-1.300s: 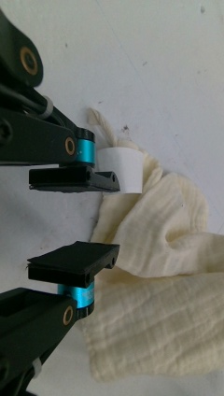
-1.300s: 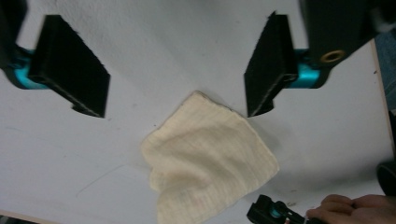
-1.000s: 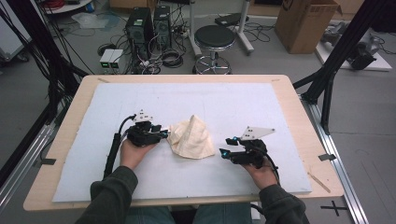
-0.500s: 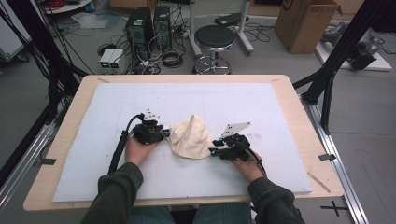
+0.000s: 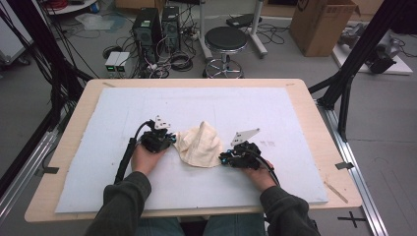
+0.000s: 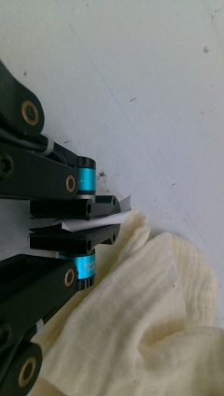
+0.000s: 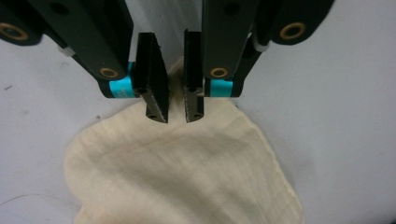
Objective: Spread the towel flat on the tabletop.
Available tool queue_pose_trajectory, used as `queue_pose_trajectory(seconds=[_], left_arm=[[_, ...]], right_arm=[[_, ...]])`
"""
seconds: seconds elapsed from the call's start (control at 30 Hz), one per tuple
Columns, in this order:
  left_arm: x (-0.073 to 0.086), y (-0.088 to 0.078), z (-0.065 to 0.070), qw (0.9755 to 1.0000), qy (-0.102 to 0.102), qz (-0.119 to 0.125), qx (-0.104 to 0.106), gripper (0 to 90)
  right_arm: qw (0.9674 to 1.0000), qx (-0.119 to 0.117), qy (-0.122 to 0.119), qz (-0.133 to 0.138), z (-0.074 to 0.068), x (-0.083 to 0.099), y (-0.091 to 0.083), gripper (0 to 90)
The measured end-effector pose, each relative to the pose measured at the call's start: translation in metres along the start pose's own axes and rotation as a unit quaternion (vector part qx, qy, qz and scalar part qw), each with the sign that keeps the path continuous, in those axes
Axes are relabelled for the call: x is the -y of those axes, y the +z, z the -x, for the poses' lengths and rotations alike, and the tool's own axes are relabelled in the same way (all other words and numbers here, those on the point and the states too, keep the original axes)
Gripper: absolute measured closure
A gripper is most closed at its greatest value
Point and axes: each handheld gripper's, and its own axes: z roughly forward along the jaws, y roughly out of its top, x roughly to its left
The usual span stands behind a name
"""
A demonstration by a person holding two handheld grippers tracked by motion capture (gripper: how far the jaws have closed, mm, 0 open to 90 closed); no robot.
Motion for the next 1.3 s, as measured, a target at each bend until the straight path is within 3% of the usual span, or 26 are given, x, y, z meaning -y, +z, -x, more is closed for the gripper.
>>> queue_pose_trajectory(seconds=[0.17,0.37,0.5,0.63,0.83,1.03,1.3], left_arm=[[-0.001,-0.009,-0.001,1.0000,0.000,-0.001,0.008,87.5],[-0.002,-0.033,0.006,0.9995,0.028,0.009,0.014,87.8],[0.002,-0.056,0.010,0.9987,0.049,0.010,0.009,87.8],[0.012,-0.079,0.014,0.9983,0.056,0.013,0.006,87.7],[0.034,-0.108,0.027,0.9980,0.055,0.026,0.013,87.8],[0.055,-0.130,0.045,0.9967,0.074,0.022,0.024,87.7],[0.084,-0.145,0.066,0.9951,0.088,0.006,0.045,87.5]], right_arm=[[1.0000,-0.002,-0.003,-0.002,0.000,0.000,-0.002,85.6],[1.0000,0.001,0.001,0.007,0.000,0.001,-0.011,86.2],[0.9998,0.001,0.001,0.019,-0.003,0.001,-0.022,86.3],[0.9996,0.002,-0.006,0.027,-0.010,0.001,-0.033,86.3],[0.9992,-0.003,-0.026,0.031,-0.028,0.006,-0.050,86.3],[0.9986,-0.016,-0.042,0.027,-0.050,0.013,-0.064,86.3],[0.9970,-0.050,-0.059,-0.006,-0.075,0.024,-0.058,85.9]])
